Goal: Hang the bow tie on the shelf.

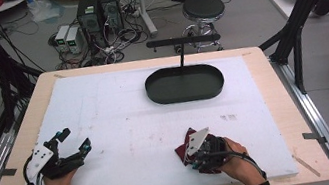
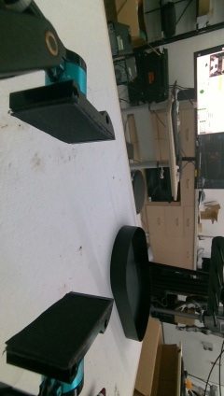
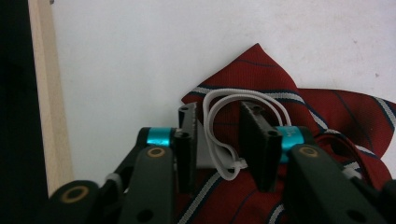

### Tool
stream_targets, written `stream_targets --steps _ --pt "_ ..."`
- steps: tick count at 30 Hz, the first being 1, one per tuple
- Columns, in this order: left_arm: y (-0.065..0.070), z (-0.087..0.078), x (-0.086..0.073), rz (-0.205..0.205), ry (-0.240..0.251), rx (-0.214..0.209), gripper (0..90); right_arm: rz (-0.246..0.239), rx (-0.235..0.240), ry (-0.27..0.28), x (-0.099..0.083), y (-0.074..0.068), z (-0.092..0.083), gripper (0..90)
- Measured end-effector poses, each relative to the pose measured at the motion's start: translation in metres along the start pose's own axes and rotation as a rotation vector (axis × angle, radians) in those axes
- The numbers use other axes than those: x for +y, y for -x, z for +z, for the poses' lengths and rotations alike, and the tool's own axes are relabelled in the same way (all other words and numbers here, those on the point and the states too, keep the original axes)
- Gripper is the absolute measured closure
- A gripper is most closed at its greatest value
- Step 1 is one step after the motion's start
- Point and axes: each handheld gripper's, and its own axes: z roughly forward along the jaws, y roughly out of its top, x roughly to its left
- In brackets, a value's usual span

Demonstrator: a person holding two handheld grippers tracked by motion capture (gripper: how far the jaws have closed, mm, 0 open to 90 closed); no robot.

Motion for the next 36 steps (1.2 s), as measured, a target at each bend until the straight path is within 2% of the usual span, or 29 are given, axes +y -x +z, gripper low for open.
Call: stream_targets --steps 4,7,9,15,17,21,25,27,29,31,36 --pt "0.0 0.0 0.0 0.0 -0.001 0.0 16.9 -0.014 -0.007 -0.032 0.001 0.0 0.002 70.6" --pt "0.0 0.0 0.0 0.0 0.0 0.0 16.9 -0.019 -0.007 -0.033 0.001 -0.001 0.003 72.9" --pt "0.0 0.0 0.0 0.0 -0.001 0.0 16.9 -0.024 0.01 -0.04 0.002 0.0 0.003 77.2" --pt "0.0 0.0 0.0 -0.001 0.0 0.0 16.9 -0.033 0.02 -0.05 0.003 0.0 0.004 77.9" --pt "0.0 0.0 0.0 -0.001 0.001 0.0 16.9 -0.02 0.034 -0.051 0.003 0.001 0.004 79.5" --pt "0.0 0.0 0.0 -0.001 0.001 0.0 16.9 -0.025 0.031 -0.05 0.003 0.001 0.004 78.8" --pt "0.0 0.0 0.0 -0.001 0.001 0.0 16.9 -0.025 0.053 -0.057 0.004 0.001 0.004 86.2" --pt "0.0 0.0 0.0 0.0 0.0 0.001 16.9 -0.015 0.05 -0.065 0.005 0.0 0.004 87.0" --pt "0.0 0.0 0.0 0.001 0.0 0.001 16.9 0.019 0.061 -0.063 0.005 0.002 0.003 87.7" --pt "0.0 0.0 0.0 0.0 0.002 0.0 16.9 0.029 0.062 -0.054 0.004 0.003 0.002 87.9" --pt "0.0 0.0 0.0 0.001 0.0 0.001 16.9 0.06 0.053 0.029 0.003 0.006 -0.006 87.9"
